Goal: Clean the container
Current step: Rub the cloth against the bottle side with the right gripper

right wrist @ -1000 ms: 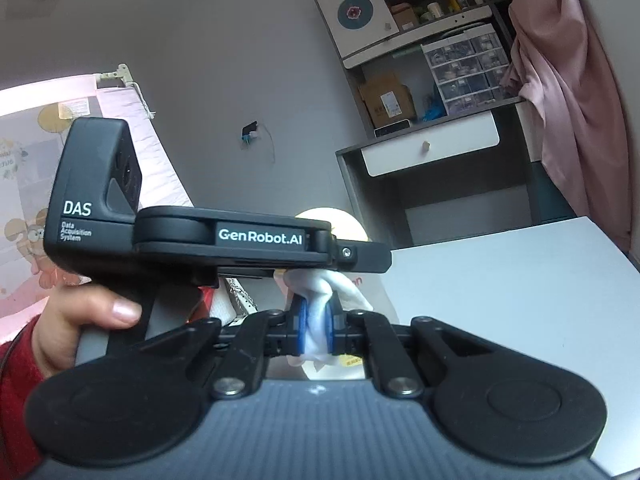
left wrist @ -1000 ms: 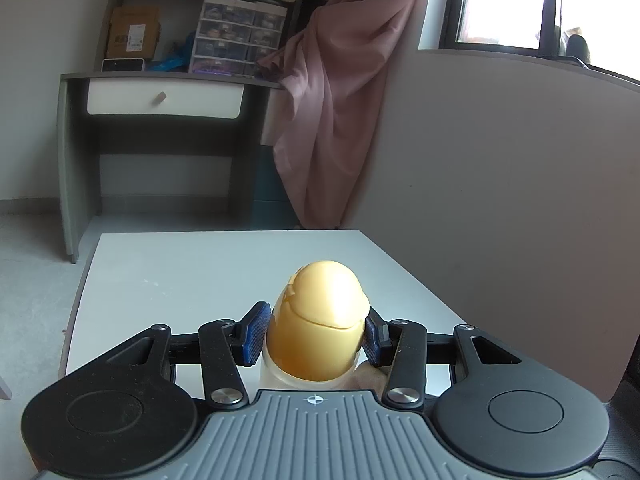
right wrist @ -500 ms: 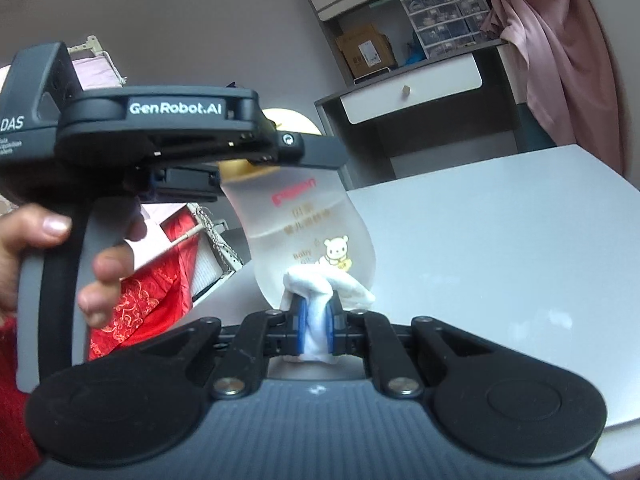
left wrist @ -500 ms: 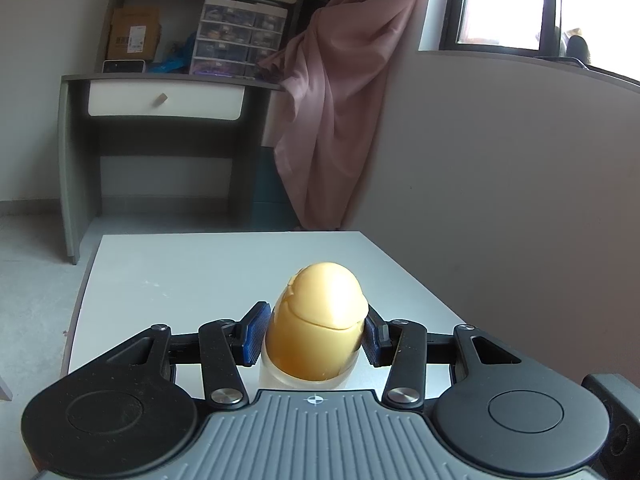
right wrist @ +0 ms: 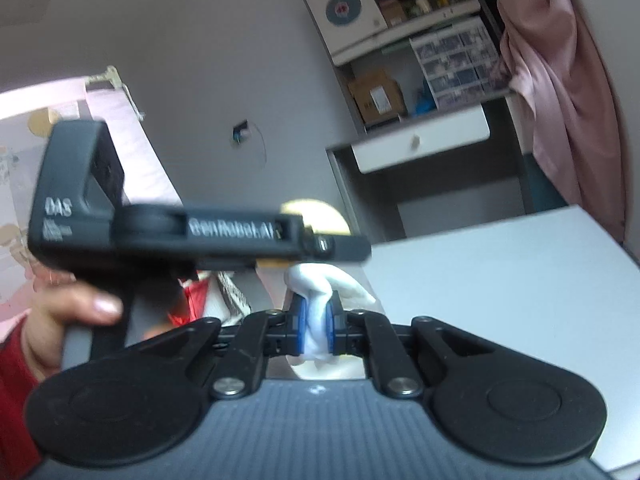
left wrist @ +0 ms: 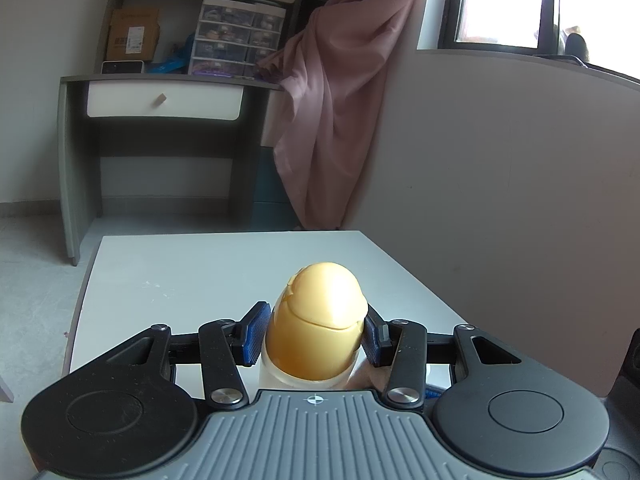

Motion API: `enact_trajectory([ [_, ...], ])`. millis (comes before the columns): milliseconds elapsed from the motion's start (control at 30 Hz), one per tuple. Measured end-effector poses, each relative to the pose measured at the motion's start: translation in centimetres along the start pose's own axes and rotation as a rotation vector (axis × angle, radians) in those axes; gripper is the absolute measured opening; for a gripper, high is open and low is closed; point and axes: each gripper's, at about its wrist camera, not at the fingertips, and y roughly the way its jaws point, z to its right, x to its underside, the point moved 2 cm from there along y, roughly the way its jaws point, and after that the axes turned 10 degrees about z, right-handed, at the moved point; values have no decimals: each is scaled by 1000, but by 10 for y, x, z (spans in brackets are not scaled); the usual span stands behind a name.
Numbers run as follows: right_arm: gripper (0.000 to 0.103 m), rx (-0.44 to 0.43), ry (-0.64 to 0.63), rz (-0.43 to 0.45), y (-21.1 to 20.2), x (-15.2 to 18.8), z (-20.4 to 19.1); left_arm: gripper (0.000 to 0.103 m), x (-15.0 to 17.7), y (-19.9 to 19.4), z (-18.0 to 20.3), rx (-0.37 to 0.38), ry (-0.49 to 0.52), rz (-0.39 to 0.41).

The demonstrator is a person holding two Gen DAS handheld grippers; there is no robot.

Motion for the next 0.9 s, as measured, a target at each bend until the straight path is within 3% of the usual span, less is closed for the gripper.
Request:
enact_trajectory([
  [500,10,38,28,-147,13,37,20,47,-7,2,-3,-1,-13,19],
  [667,11,47,29,-129,20,33,16,47,-1,-5,-9,3,-14,17],
  [900,10,23,14,-18,12,7,11,47,0,-5,-11,3,-13,25],
])
